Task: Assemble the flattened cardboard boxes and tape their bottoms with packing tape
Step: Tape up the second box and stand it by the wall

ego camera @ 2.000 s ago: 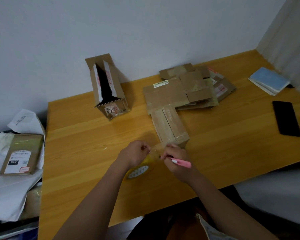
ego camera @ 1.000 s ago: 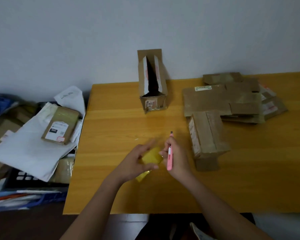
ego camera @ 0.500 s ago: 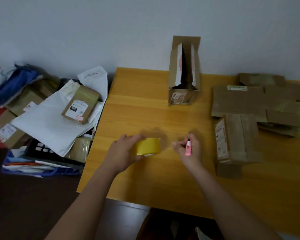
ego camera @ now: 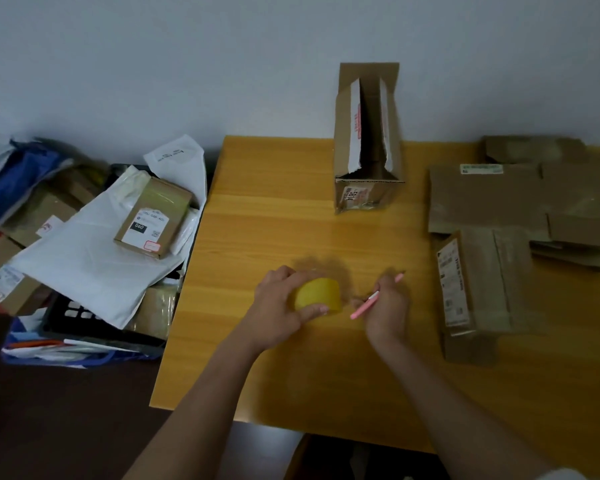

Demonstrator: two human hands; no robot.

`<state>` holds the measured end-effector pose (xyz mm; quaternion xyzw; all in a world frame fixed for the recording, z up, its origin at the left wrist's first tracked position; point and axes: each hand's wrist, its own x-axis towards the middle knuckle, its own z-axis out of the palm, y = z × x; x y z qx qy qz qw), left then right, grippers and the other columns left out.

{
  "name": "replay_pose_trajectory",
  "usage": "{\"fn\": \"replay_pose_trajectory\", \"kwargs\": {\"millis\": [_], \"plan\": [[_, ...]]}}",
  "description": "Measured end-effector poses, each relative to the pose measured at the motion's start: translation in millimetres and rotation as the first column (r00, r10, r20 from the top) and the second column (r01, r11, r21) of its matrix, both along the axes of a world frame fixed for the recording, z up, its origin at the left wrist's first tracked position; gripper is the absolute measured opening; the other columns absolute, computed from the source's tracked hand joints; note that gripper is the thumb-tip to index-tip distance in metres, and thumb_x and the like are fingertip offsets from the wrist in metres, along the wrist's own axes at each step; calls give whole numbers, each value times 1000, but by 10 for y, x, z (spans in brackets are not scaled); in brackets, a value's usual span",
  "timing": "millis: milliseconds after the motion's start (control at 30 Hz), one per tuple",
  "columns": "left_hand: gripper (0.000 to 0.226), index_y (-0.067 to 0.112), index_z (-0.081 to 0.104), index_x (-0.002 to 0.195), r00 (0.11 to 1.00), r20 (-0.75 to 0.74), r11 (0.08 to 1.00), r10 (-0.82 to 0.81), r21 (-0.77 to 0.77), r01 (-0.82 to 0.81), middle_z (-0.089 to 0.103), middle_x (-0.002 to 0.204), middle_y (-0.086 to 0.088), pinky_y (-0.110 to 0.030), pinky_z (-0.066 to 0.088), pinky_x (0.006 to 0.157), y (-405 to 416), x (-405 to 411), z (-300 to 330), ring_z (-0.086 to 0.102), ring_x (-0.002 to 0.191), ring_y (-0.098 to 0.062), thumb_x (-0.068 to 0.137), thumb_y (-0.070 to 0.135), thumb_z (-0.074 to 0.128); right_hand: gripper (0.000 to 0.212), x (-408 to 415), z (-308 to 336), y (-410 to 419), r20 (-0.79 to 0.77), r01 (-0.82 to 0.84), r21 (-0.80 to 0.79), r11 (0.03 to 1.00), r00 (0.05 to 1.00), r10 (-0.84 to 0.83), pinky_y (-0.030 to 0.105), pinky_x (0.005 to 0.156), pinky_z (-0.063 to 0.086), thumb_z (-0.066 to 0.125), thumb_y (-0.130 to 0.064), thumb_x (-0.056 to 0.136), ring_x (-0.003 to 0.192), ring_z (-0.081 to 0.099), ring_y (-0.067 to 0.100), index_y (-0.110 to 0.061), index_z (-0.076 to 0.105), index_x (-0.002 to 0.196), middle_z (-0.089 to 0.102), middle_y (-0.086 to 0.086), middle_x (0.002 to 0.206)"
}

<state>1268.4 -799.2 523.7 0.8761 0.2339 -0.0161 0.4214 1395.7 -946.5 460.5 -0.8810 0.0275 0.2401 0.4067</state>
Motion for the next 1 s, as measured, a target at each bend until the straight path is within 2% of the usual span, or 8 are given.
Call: {"fn": "replay_pose_trajectory", "kwargs": {"millis": [33,200,333,400,633,767,900,1000], "plan": [[58,51,52,125,1000,-7,1000,0,-4,0,52,107,4,-47,39,99,1,20,4,44,106,-17,70,72,56,6,-30,-45,7,74,-78,-99,992,994,86,34,51,53,55,-13,96,57,65,22,-10,52,92,55,2,65],[58,50,53,124,1000,-23,999,-4,-50,2,51,104,6,-42,38,100,44,-25,19,44,104,-16,71,71,58,58,-146,-13,-9,297,-217,-416,883,885,358,30,57,42,72,-18,86,85,60,27,-7,42,135,66,10,83],[61,44,55,127,999,-41,998,3,-70,-6,49,105,4,-38,39,99,39,-45,35,42,105,-17,71,70,58,90,-71,5,-99,285,-216,-500,839,874,394,36,68,46,86,-45,64,103,50,28,-11,41,134,62,13,114],[61,43,56,127,999,-47,997,11,-77,-15,49,105,4,-36,38,99,45,-42,39,41,106,-17,71,69,61,89,-54,-25,-103,282,-256,-532,807,845,454,36,70,44,84,-47,65,104,48,27,-11,41,134,62,11,116],[47,44,53,124,992,-129,999,-10,-48,4,45,106,5,-39,38,99,51,0,109,39,107,-21,82,50,71,45,-210,164,-164,399,-187,-193,963,882,252,27,48,38,83,-18,75,69,51,16,-12,52,108,58,8,91],[46,42,46,129,945,-324,994,-38,83,68,38,116,2,-44,32,105,-23,148,229,37,113,-29,86,49,64,35,-187,480,-368,536,-258,34,966,820,200,34,57,51,75,-16,83,80,59,17,-23,43,96,62,5,98],[52,37,39,138,882,-456,923,-120,275,268,26,138,-2,-58,5,116,-284,461,391,22,134,-29,89,41,58,27,40,798,-784,595,-138,173,975,803,8,15,58,44,66,-6,88,78,55,10,-22,51,103,54,-2,95],[54,33,39,141,905,-346,898,-246,270,347,25,143,-3,-52,10,117,-617,798,478,23,137,-27,90,25,55,40,196,869,-1212,530,45,113,993,842,-99,15,55,40,69,4,80,78,50,7,-12,54,113,49,1,104]]}}
